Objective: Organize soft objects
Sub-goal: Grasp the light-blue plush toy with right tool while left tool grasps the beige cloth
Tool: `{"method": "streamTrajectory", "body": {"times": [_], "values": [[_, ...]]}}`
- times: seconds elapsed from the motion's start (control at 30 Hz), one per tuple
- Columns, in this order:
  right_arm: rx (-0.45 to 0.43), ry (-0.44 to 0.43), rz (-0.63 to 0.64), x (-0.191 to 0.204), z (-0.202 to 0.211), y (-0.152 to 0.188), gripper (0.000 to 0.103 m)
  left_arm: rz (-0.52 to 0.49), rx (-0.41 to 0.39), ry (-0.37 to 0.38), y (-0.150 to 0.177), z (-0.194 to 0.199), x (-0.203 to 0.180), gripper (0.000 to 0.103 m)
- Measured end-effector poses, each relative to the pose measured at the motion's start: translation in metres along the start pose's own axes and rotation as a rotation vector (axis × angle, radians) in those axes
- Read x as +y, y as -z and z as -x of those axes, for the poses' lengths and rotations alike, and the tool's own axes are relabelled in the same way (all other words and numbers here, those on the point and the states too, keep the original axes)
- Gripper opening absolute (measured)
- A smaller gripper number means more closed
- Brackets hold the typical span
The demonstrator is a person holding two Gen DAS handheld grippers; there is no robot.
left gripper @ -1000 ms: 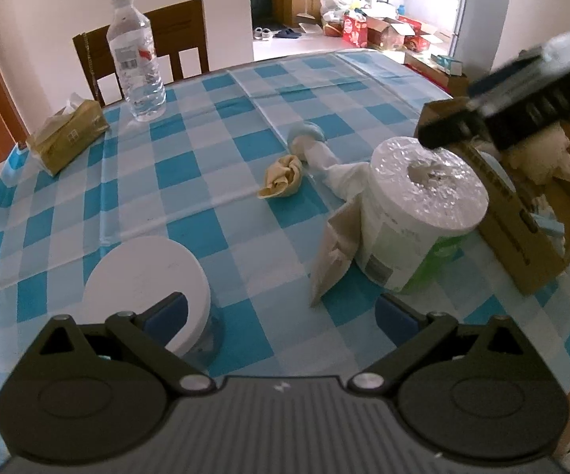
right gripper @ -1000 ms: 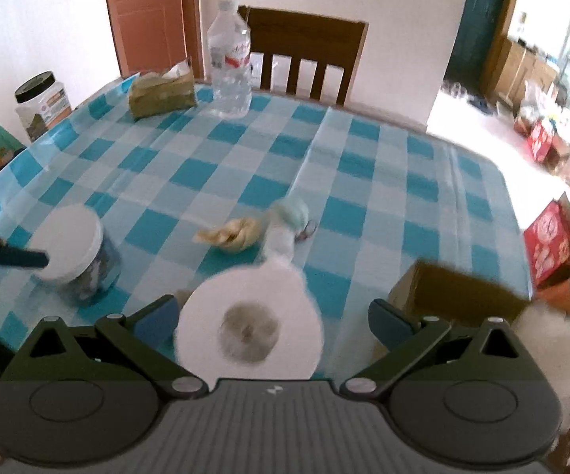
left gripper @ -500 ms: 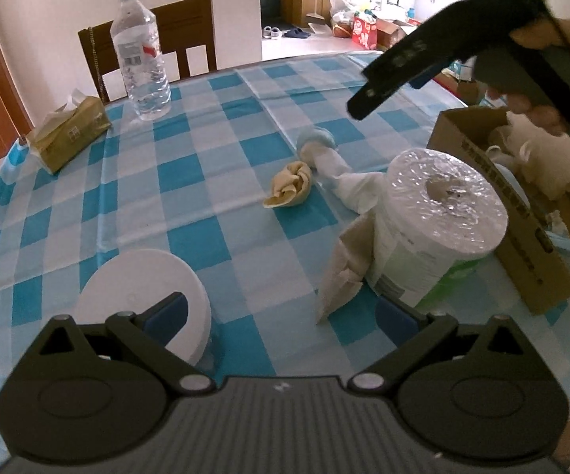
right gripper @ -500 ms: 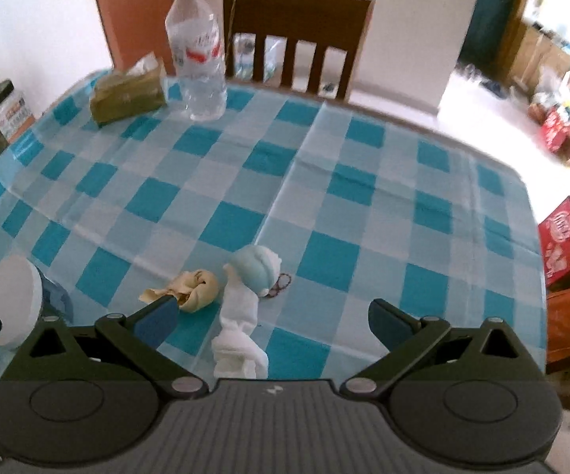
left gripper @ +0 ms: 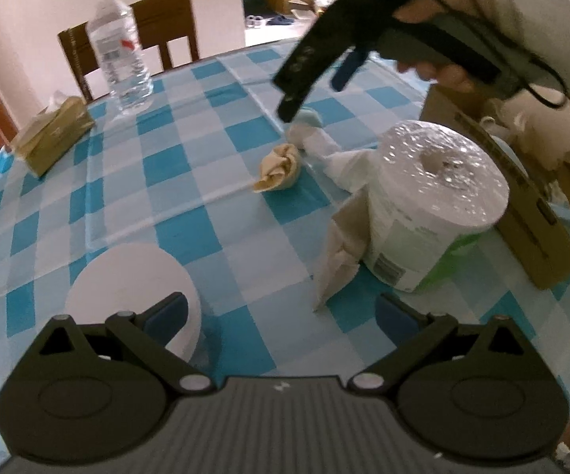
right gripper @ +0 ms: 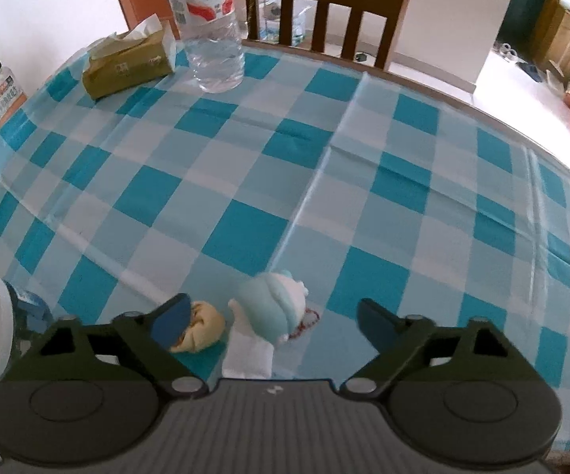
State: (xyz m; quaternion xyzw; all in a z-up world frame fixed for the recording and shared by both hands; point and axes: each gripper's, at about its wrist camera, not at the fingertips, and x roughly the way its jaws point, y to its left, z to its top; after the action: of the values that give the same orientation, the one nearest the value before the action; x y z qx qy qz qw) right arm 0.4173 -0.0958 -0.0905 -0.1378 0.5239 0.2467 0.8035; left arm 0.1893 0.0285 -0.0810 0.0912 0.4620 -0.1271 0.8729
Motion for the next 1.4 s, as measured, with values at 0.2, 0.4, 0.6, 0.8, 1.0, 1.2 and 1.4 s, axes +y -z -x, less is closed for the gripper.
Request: {"method": "streamTrajectory", "body": {"times": [0.2,0.4,0.6,0.8,1.0,1.2,1.4], "values": [[0.029,-0.009,0.027,0.002,-0.019,-0.009,0.079,-0.059,-0.017,0.041,-0.003,-0.006,-0.009,0.099],[0.041,-0.02,0.038,0.003,-0.028,-0.008,0.076,-0.17,-0.048,0.055,-0.008,-0.021,-0.02,0.084],[0.044,-0.031,0.034,0.002,-0.031,-0.009,0.075,-0.235,-0.029,0.058,-0.013,-0.043,-0.028,0.062],[0.058,-0.046,0.02,-0.001,-0.034,-0.009,0.075,-0.236,-0.026,0.078,-0.016,-0.055,-0.029,0.051],[0.087,-0.055,-0.008,-0.007,-0.039,-0.012,0.071,-0.208,-0.023,0.106,-0.018,-0.063,-0.026,0.046],[0.104,-0.053,-0.019,-0.007,-0.041,-0.015,0.063,-0.181,-0.033,0.133,-0.021,-0.068,-0.025,0.038],[0.13,-0.027,0.002,-0.002,-0.048,-0.013,0.054,-0.15,-0.033,0.15,-0.023,-0.07,-0.022,0.024]]}}
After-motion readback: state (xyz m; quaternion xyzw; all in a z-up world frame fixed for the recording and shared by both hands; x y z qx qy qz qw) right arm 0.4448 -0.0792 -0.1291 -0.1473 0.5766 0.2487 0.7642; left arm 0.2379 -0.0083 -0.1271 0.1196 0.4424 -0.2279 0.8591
